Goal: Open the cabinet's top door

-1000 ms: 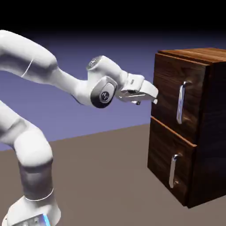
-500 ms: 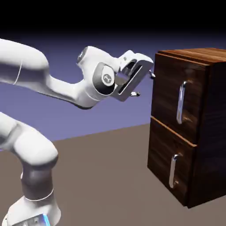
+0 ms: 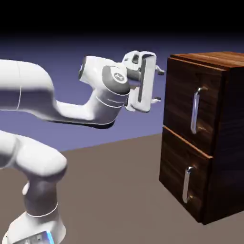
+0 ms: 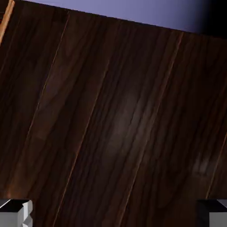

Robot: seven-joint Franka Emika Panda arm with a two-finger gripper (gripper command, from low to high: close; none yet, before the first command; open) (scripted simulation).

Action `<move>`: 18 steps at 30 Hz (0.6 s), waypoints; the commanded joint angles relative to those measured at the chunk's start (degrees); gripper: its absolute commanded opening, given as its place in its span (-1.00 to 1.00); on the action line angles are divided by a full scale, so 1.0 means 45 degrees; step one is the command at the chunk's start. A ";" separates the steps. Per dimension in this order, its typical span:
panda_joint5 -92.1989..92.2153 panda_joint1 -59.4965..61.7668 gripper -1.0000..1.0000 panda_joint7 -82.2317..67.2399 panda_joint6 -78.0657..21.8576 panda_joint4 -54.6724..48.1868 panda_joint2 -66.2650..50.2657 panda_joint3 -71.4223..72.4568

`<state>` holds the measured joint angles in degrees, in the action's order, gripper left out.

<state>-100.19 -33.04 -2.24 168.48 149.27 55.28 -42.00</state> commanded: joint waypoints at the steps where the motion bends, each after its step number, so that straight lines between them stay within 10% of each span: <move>1: -0.0554 -0.0179 0.00 -0.0247 -0.0031 -0.0065 0.0125 -0.0232; 18: -0.9968 -0.3218 0.00 -0.4447 -0.0550 -0.1167 0.2250 -0.4178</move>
<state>-145.04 -47.52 -22.24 166.01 144.02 65.40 -60.80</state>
